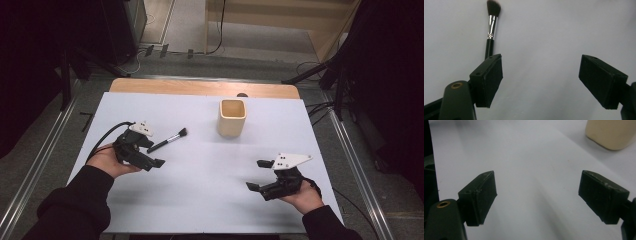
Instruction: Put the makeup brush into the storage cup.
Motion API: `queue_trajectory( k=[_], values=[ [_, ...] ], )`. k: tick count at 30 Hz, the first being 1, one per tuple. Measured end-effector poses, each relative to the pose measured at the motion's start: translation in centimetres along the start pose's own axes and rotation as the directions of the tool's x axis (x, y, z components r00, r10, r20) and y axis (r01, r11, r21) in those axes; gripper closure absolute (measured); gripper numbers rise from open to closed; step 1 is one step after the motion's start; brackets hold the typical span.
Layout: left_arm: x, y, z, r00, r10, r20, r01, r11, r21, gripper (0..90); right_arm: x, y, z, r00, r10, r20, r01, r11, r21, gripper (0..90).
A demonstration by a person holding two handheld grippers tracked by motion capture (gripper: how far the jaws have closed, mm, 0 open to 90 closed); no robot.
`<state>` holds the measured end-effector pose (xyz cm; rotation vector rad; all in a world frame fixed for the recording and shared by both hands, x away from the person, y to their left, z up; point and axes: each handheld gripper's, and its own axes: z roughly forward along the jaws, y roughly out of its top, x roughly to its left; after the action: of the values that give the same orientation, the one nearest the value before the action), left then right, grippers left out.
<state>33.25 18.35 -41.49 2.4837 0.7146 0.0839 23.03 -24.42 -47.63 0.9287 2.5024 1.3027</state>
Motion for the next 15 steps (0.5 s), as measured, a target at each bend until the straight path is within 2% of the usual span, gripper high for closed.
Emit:
queue_trajectory(
  k=[6,8,13,15],
  values=[
    [0.8,0.6,0.1,1.0000,0.008,0.002,-0.008,0.9997,0.022,13.4,0.0,0.0,0.1,1.0000,0.001,-0.005,-0.001,1.000,0.007,15.6],
    [1.0,0.7,0.1,0.9998,-0.002,0.018,0.002,0.9997,0.023,9.3,0.0,0.0,0.1,1.0000,0.001,-0.007,-0.001,1.000,0.009,15.6],
    [1.4,1.1,0.4,1.0000,-0.001,0.008,0.001,0.9992,0.039,2.9,0.0,0.0,0.1,1.0000,0.003,-0.008,-0.003,1.000,0.012,15.6],
    [1.6,1.4,0.5,0.9999,0.001,-0.010,0.000,0.9985,0.055,2.5,0.0,-0.1,0.1,1.0000,0.001,-0.007,0.000,1.000,0.014,15.6]
  ],
)
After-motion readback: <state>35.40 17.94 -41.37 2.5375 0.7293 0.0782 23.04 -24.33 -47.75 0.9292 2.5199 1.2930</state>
